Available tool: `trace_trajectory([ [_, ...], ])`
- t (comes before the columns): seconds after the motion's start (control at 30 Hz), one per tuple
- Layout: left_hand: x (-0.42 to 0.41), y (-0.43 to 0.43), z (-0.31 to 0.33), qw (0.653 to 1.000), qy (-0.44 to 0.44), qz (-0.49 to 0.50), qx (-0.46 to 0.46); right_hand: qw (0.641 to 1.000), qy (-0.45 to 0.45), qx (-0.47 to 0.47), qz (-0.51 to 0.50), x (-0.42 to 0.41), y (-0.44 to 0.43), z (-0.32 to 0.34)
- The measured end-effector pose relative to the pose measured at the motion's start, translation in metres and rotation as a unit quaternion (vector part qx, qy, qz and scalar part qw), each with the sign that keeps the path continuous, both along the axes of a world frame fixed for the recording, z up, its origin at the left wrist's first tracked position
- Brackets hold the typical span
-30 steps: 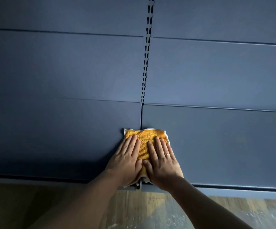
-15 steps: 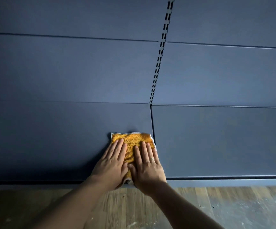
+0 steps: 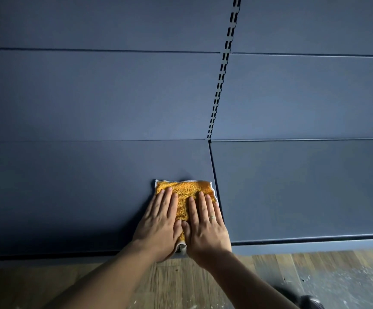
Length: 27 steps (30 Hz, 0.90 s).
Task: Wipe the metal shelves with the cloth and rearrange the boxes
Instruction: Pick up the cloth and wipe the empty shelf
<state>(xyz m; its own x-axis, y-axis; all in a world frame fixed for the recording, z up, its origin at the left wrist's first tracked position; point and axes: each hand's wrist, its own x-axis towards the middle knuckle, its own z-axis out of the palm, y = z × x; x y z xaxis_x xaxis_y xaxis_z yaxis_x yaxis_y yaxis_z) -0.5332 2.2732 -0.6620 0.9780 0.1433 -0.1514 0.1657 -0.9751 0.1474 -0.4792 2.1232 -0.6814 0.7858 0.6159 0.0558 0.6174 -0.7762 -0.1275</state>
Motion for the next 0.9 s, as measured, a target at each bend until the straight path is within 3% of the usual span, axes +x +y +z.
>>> trace_trajectory([
  [0.2, 0.034, 0.021, 0.006, 0.999, 0.029, -0.029, 0.024, 1.000, -0.018, 0.012, 0.022, 0.035, 0.016, -0.005],
  [0.4, 0.081, 0.047, 0.005, 0.997, 0.048, -0.037, 0.051, 0.997, 0.070, -0.017, 0.040, 0.086, 0.038, 0.006],
  [0.57, 0.120, 0.064, 0.013, 0.997, 0.072, -0.021, 0.024, 0.995, 0.081, -0.038, 0.038, 0.125, 0.054, 0.010],
  [0.7, 0.144, 0.072, 0.012, 0.998, 0.067, 0.010, -0.013, 0.995, 0.081, -0.044, 0.038, 0.151, 0.064, 0.009],
  [0.9, 0.169, 0.079, 0.001, 0.999, 0.037, 0.017, 0.036, 0.996, 0.078, -0.043, 0.033, 0.180, 0.077, 0.004],
])
